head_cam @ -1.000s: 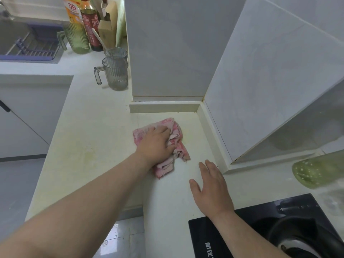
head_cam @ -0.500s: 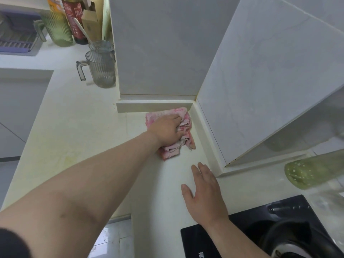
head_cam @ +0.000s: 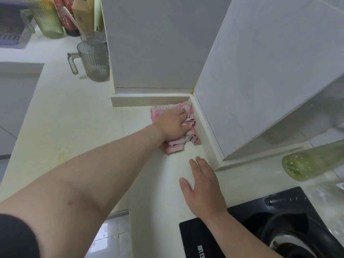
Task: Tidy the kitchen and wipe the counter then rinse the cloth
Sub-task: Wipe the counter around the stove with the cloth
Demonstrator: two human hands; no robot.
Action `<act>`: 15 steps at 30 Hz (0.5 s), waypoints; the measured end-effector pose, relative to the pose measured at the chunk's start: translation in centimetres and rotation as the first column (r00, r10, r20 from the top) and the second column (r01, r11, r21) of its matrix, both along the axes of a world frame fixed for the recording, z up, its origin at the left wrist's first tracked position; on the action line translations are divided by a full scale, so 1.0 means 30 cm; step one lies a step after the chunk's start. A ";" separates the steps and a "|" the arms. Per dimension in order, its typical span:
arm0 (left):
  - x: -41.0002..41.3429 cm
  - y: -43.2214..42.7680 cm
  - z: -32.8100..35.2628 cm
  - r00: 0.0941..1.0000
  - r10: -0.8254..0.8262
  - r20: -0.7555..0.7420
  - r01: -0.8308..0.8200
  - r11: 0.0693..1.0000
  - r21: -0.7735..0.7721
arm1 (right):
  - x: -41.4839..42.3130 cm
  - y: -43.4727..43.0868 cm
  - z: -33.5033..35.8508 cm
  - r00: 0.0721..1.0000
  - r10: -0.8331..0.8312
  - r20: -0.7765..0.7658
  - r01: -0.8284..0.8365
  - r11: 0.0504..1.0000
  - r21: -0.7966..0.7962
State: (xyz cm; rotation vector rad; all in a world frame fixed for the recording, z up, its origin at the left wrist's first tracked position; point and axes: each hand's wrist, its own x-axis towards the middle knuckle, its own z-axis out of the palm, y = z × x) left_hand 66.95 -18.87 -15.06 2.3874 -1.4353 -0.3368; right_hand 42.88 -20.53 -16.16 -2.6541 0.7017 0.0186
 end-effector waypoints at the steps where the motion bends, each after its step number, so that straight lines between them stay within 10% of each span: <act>1: -0.018 0.007 -0.004 1.000 -0.014 0.006 0.014 1.000 -0.012 | -0.001 0.001 0.000 1.000 -0.007 0.011 0.006 1.000 0.012; 15: -0.296 0.115 -0.021 0.993 -0.118 0.018 0.118 0.992 -0.046 | -0.130 0.080 0.051 0.935 -0.275 0.222 0.299 0.951 -0.082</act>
